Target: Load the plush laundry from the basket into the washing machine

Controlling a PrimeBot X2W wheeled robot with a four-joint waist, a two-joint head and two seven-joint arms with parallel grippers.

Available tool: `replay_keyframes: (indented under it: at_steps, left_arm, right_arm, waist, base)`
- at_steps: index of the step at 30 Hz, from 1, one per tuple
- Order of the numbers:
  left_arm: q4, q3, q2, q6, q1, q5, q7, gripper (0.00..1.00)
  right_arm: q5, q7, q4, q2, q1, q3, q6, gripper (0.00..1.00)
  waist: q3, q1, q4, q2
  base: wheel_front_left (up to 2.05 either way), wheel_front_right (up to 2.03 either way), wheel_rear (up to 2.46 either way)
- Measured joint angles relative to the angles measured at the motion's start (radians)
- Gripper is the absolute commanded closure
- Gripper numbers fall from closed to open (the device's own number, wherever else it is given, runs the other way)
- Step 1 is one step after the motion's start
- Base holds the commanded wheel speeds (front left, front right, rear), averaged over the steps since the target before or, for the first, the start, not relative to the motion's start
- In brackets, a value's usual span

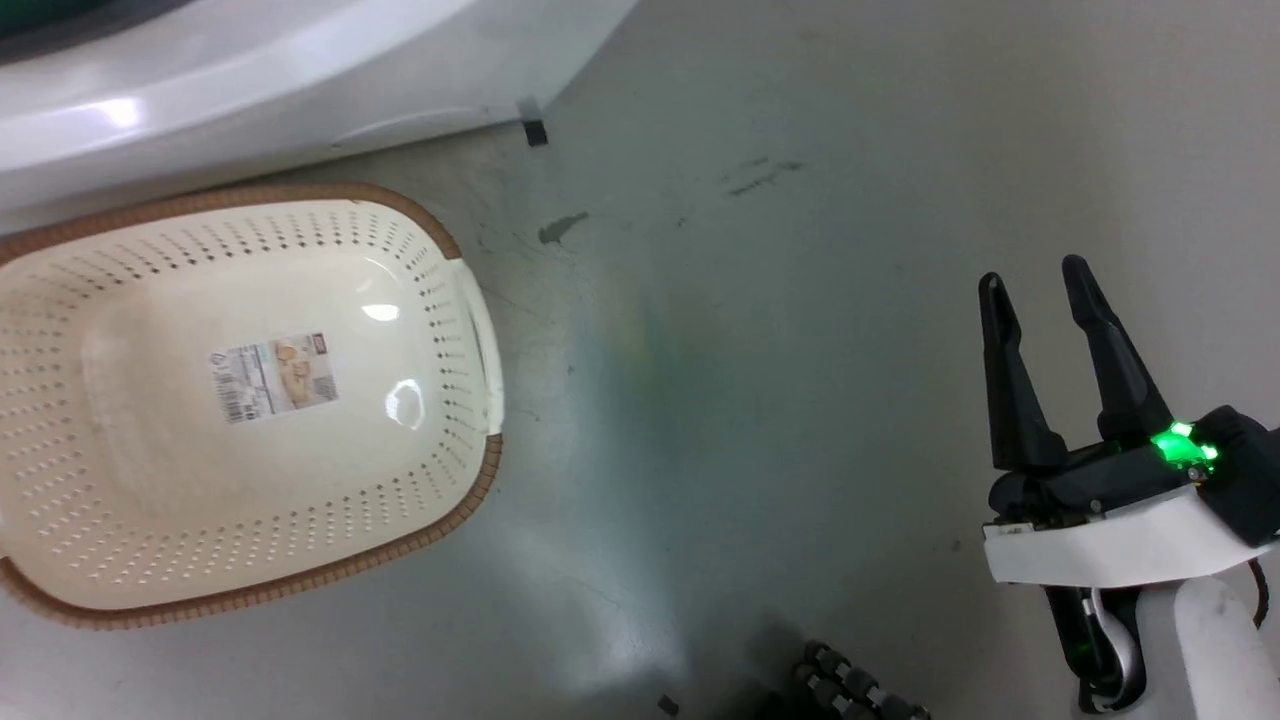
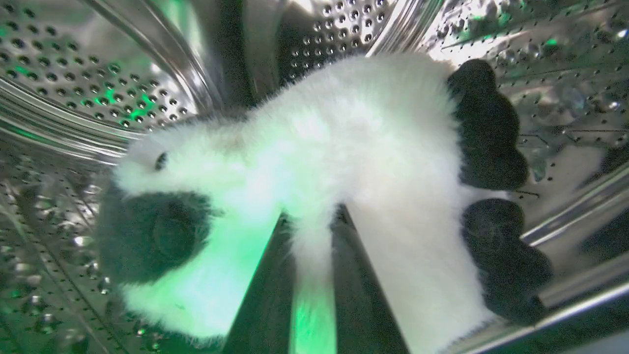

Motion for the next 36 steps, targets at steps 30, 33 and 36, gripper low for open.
replay_keyframes:
  at_steps: [30,33,36]
  left_arm:
    - [-0.014,0.049,-0.263,0.001,0.585,-0.192,-0.384,0.00]
    - [-0.180,0.056,-0.278,0.016,0.794,-0.186,-0.384,0.00]
    - [-0.258,0.066,-0.292,0.037,0.893,-0.192,-0.384,0.00]
  right_arm:
    - [-0.217,0.000,0.029,0.000,0.090,-0.079,0.000,0.00]
    - [-0.244,0.000,0.042,0.000,0.155,-0.074,0.000,0.00]
    - [-0.246,0.000,0.048,0.000,0.179,-0.076,0.000,0.00]
  waist:
    - [-0.436,-0.0006,0.188,0.0000]
    - [-0.532,-0.0007,0.239,0.0000]
    - [-0.573,-0.0007,0.266,0.0000]
  base:
    - [0.00,0.00,0.00]
    - [0.00,0.00,0.00]
    - [0.00,0.00,0.00]
